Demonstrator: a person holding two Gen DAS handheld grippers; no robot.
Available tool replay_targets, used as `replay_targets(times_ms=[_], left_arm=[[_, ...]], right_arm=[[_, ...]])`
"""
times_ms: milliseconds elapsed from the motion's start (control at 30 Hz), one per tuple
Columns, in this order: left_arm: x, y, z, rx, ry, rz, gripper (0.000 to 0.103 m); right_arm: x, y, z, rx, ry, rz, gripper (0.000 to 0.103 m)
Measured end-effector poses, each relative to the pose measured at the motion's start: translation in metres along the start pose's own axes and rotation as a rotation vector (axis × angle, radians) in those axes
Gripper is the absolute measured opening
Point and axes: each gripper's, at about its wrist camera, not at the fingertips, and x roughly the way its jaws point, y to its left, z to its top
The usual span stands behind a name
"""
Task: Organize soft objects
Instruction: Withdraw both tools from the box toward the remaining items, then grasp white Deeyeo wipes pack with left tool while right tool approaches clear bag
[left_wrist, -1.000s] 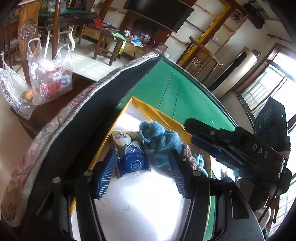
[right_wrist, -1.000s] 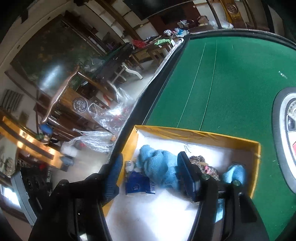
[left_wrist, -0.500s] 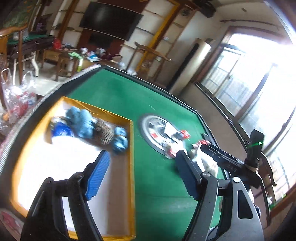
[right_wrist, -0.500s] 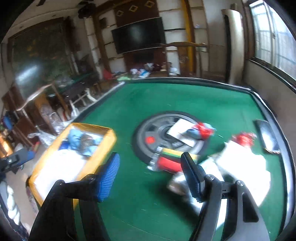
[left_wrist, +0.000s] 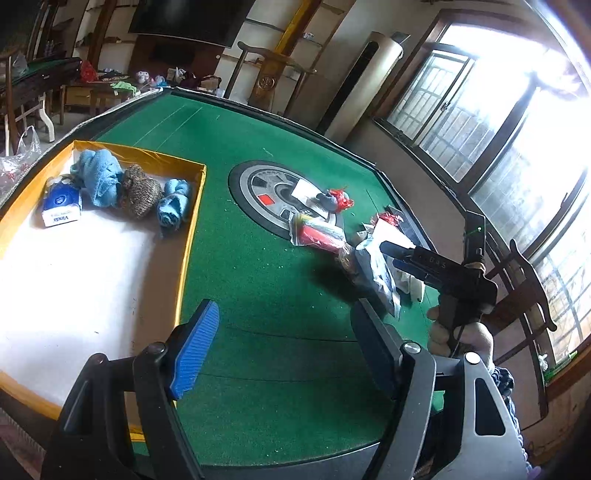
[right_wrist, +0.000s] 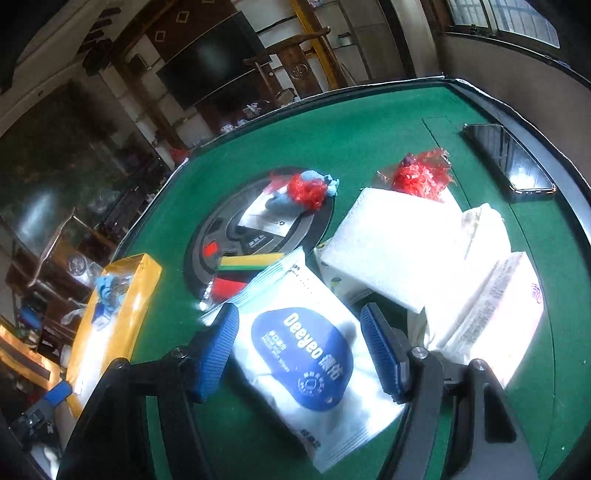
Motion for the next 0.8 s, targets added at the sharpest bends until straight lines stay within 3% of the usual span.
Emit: replay_targets(times_ms=[67, 167, 333, 400, 533, 800], left_arm=[[-0.003, 0.005, 0.001, -0.008, -0.007, 0.014, 0.074], [0.002, 0.011, 0.002, -0.014, -0.01, 0.026, 0.074], [0.016, 0.008, 0.001, -0.016, 0.015, 0.006, 0.074], [0.021, 0.003, -0.002, -0.008, 0.032, 0.002, 0.074], [0.026, -0.004, -0.009, 0.013, 0.061, -0.001, 0.074], [0.056, -0.024, -0.025, 0.028, 0.158, 0.003, 0.074]], right_arm=[[0.008, -0.004, -0.004, 0.015, 0.027, 0.002, 0.063], [0.008, 0.0, -0.017, 0.03, 0.081, 0.1, 0.065], [-0.002, 0.029, -0.049, 0.038, 0.25, 0.514, 0.065], [-0.019, 0.033, -0.052, 0.003, 0.193, 0.51, 0.065], [-0.034, 0.014, -0.048, 0.02, 0.076, 0.389, 0.065], [-0.025, -0.03, -0.047, 0.138, 0.026, 0.308, 0.065]])
